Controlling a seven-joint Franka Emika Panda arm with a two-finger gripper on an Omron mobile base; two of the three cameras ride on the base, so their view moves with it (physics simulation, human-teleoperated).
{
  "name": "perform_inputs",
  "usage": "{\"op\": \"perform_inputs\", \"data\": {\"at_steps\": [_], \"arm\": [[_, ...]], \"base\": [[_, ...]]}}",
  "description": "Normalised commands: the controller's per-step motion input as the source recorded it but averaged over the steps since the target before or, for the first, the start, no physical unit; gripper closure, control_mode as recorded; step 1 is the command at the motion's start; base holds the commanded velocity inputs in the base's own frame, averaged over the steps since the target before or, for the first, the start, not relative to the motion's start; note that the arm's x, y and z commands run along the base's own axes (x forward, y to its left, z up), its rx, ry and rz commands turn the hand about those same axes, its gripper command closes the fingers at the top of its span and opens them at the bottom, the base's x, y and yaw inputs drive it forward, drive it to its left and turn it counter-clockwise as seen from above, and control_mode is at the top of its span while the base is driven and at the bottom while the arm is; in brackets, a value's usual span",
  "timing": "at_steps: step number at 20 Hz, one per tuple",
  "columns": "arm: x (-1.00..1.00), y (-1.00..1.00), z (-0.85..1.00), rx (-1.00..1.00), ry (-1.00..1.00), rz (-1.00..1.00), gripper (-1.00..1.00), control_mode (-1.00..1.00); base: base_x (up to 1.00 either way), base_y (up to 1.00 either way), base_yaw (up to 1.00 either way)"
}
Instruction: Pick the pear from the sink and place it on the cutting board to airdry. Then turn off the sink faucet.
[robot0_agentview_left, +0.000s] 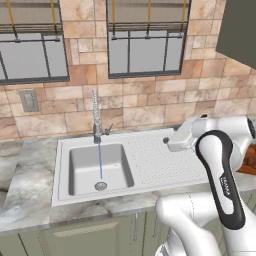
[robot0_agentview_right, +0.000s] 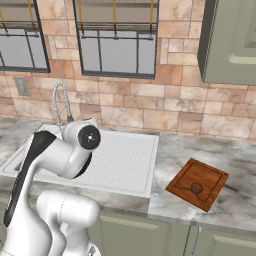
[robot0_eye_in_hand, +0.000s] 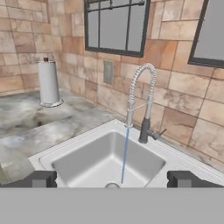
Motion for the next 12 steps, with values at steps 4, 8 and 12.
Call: {"op": "perform_inputs", "data": {"at_steps": [4, 8, 12], "arm": [[0.13, 0.1, -0.36, 0.0, 0.0, 0.0, -1.0, -1.0], [0.32, 0.25, -0.2, 0.02, 0.01, 0.0, -1.0, -1.0], [0.18, 0.06, -0.01, 0.04, 0.0, 0.0, -1.0, -1.0]], "base": [[0.0, 0.0, 0.0], [0.0, 0.0, 0.0], [0.0, 0.0, 0.0]]}}
